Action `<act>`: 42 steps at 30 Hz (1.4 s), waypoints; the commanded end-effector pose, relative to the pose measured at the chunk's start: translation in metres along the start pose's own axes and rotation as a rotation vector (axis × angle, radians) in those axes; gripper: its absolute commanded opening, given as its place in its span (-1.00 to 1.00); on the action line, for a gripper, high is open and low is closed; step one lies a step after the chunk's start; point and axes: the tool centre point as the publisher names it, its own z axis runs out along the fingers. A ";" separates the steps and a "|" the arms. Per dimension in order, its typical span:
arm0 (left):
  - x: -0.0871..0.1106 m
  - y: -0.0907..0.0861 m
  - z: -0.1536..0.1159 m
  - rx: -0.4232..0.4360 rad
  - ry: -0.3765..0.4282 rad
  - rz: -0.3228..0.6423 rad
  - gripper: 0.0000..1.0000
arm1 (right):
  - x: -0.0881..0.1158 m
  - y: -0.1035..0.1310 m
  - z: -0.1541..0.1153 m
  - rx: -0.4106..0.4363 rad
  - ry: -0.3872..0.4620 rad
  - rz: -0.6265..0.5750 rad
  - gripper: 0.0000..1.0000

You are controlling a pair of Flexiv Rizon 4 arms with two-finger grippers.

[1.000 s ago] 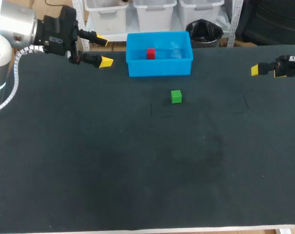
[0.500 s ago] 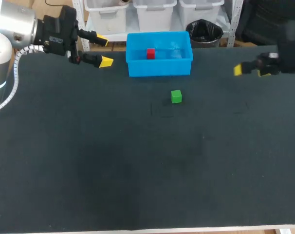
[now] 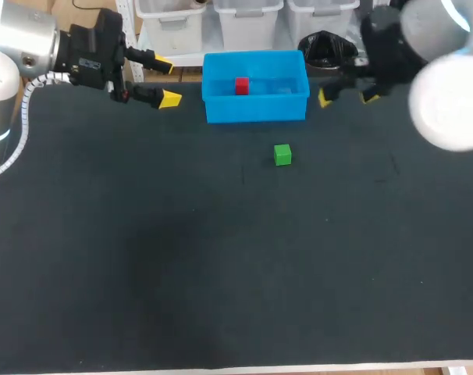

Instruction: Use the left arm to pick the red cube and place it into the blue plastic box first, then use the right arm to grasp the green cube and put it into the same blue plastic box after the first action is fully finished.

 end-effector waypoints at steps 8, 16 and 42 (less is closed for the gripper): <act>0.001 -0.001 0.000 -0.002 -0.004 0.003 1.00 | -0.017 0.012 0.008 0.073 0.116 -0.009 1.00; 0.001 -0.001 0.000 -0.002 -0.004 0.003 1.00 | -0.017 0.012 0.008 0.073 0.116 -0.009 1.00; 0.001 -0.001 0.000 -0.002 -0.004 0.003 1.00 | -0.036 0.028 0.024 0.154 0.288 0.080 1.00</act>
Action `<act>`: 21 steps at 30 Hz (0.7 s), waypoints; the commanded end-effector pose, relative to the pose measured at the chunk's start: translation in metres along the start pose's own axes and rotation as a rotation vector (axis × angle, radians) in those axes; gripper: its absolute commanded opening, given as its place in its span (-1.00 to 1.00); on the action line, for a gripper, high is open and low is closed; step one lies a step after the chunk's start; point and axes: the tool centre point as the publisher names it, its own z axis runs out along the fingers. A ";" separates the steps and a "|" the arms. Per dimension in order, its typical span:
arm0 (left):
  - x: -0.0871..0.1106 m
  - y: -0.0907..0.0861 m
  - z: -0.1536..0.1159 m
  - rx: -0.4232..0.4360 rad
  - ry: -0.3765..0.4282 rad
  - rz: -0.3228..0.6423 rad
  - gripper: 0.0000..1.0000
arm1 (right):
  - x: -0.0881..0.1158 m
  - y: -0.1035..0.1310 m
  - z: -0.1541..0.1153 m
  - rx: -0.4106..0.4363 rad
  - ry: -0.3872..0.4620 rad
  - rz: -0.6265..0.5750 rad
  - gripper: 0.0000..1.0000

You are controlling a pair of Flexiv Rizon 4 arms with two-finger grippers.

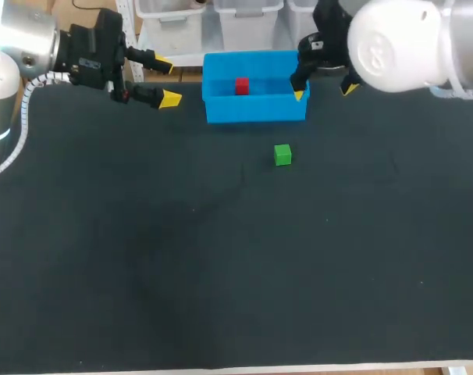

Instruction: Use the left arm to pick the red cube and place it into the blue plastic box first, then use the right arm to grasp the green cube and put it into the same blue plastic box after the first action is fully finished.

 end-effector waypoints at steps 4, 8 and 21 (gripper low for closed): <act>0.001 -0.001 0.000 -0.002 -0.005 0.004 1.00 | -0.018 0.011 0.005 0.043 0.101 0.043 1.00; 0.001 -0.001 0.000 -0.002 -0.005 0.004 1.00 | -0.023 0.019 0.009 0.033 0.132 0.066 1.00; 0.001 -0.001 0.000 -0.002 -0.005 0.004 1.00 | -0.025 0.025 0.010 0.016 0.140 0.056 1.00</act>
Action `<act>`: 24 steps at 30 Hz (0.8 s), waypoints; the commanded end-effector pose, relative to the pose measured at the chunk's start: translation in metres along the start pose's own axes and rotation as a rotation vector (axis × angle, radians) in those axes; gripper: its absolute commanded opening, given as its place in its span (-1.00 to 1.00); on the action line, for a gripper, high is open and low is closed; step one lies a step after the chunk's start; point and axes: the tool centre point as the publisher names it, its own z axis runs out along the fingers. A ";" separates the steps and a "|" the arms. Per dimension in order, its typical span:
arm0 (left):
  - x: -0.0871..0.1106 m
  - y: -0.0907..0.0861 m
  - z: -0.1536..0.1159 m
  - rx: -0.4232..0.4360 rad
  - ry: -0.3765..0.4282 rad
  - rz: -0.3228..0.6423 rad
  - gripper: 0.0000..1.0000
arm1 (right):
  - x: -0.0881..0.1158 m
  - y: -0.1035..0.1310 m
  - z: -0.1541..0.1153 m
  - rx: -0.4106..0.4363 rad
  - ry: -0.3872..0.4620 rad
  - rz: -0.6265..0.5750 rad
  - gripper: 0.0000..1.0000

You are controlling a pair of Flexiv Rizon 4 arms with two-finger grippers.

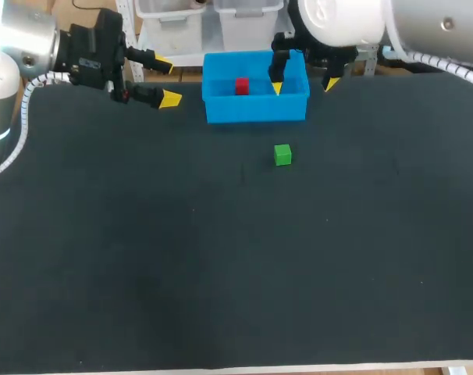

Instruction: Use the left arm to pick the red cube and place it into the blue plastic box first, then use the right arm to grasp the green cube and put it into the same blue plastic box after the first action is fully finished.

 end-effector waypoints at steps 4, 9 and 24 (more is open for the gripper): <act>0.001 0.000 0.000 -0.002 -0.005 0.004 1.00 | -0.003 0.001 0.000 0.012 0.020 0.001 1.00; 0.001 0.000 0.000 -0.002 -0.005 0.004 1.00 | -0.006 0.010 0.004 0.031 0.026 0.060 1.00; 0.001 0.000 0.000 -0.002 -0.005 0.004 1.00 | -0.003 0.021 0.013 0.053 0.046 0.093 1.00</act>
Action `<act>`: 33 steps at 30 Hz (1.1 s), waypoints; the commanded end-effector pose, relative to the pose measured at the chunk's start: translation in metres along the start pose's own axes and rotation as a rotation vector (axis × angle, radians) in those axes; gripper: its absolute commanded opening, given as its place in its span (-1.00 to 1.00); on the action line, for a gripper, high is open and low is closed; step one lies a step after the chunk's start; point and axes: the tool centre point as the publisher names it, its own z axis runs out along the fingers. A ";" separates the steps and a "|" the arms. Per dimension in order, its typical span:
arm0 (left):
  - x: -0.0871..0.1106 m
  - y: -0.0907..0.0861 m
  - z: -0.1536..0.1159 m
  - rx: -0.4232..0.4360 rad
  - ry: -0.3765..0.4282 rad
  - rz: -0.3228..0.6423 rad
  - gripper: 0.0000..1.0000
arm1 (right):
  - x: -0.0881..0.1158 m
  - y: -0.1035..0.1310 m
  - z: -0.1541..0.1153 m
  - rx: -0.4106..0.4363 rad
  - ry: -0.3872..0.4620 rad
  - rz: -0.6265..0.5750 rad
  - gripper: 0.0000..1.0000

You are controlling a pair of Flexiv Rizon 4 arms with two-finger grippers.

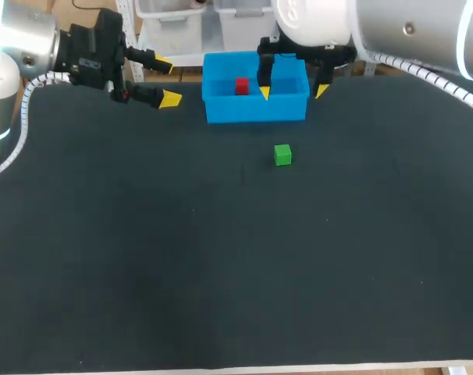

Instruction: Use the left arm to pick the red cube and place it into the blue plastic box first, then use the right arm to grasp the green cube and put it into the same blue plastic box after the first action is fully finished.

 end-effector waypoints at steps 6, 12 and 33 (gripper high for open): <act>0.001 0.000 0.000 -0.002 -0.005 0.004 1.00 | -0.002 0.003 0.000 0.006 0.004 0.001 1.00; 0.001 0.000 0.000 -0.002 -0.005 0.004 1.00 | -0.002 0.003 0.000 0.006 0.004 0.001 1.00; 0.001 0.000 0.000 -0.002 -0.005 0.004 1.00 | 0.006 0.009 0.051 0.016 0.088 0.007 1.00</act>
